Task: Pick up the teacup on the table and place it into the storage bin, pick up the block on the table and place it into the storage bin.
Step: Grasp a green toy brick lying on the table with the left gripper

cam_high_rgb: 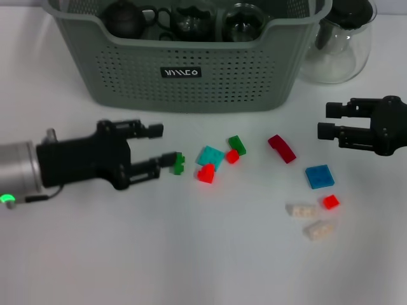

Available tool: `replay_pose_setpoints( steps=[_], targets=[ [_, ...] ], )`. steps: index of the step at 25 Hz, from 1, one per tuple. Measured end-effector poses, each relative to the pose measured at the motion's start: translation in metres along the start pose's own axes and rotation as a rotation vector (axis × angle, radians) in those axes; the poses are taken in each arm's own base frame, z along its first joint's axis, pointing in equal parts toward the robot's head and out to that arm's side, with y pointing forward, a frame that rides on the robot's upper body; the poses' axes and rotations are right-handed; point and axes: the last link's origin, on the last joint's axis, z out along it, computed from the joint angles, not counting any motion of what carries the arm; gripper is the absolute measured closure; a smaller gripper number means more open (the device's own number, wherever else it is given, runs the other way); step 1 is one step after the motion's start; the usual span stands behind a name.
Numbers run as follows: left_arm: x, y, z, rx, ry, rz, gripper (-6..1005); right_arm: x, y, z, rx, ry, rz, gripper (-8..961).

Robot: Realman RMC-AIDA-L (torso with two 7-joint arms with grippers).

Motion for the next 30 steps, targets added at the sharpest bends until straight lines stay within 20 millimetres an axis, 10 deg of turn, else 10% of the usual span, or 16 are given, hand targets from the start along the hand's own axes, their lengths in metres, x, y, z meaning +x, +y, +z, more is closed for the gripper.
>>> replay_pose_setpoints(
  steps=[10, 30],
  targets=[
    [-0.039, -0.004, 0.028, 0.105, -0.103, 0.026, 411, -0.002, -0.001, -0.002, -0.003, 0.015, 0.051, 358],
    [-0.037, -0.014, 0.060, 0.078, -0.196, 0.071, 280, 0.002, 0.000, 0.003, -0.013, 0.050, 0.059, 358]
  ],
)
